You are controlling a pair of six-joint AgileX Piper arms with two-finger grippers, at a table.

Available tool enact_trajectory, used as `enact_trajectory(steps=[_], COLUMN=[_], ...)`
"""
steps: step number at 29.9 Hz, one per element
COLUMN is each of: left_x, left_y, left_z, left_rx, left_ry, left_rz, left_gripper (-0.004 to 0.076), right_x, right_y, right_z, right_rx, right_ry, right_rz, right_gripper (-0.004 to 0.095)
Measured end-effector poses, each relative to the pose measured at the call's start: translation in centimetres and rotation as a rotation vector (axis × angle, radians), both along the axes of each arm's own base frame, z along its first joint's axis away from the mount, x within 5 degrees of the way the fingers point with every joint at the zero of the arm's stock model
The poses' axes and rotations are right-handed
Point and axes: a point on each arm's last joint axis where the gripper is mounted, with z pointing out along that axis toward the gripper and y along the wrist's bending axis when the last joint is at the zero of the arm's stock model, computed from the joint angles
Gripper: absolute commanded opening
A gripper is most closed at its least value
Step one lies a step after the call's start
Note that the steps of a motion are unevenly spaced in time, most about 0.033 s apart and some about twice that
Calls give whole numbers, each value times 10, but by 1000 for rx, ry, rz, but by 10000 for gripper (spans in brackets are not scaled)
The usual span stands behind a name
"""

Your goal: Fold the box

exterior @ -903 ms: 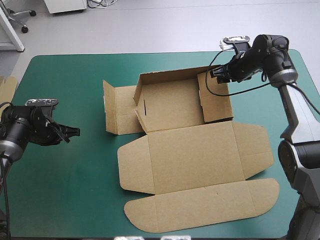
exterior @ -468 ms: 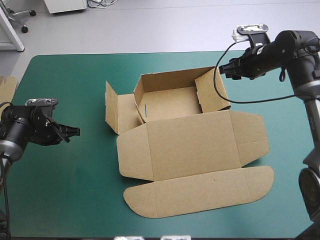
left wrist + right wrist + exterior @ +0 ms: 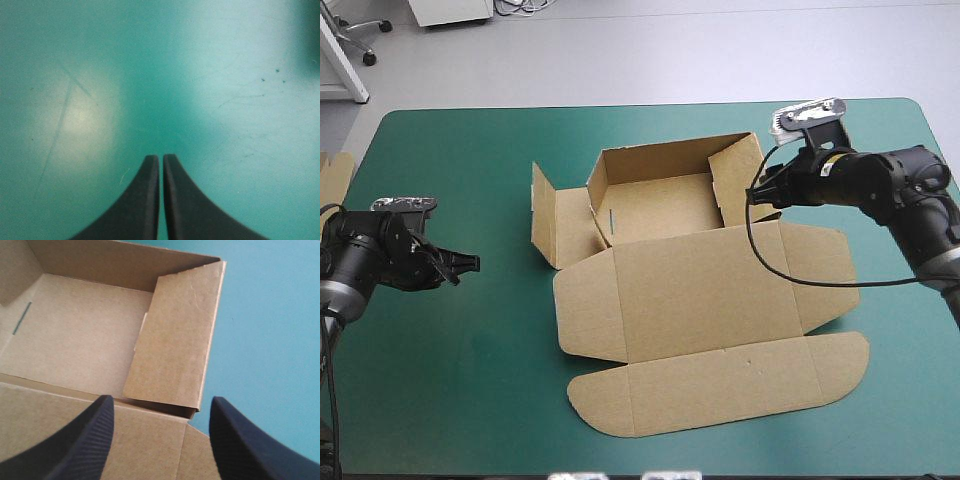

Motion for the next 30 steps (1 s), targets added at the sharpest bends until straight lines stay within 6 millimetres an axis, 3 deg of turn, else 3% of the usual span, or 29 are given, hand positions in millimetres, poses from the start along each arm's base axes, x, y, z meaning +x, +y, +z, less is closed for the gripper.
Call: enact_trajectory(steps=[2, 6, 17, 30], left_x=[0, -2, -2, -3], left_y=[0, 0, 0, 0], left_z=[0, -1, -1, -1], left_rx=[0, 1, 3, 4], left_ry=[2, 18, 28, 37], left_rz=[0, -1, -2, -3], left_gripper=[16, 15, 15, 15], right_x=[11, 39, 111, 152], right_y=[2, 7, 22, 28], right_z=[-12, -24, -23, -90], right_rx=[-16, -47, -104, -179], right_ry=[27, 82, 258, 371], right_rz=[-4, -9, -64, -79], right_gripper=[756, 772, 745, 709])
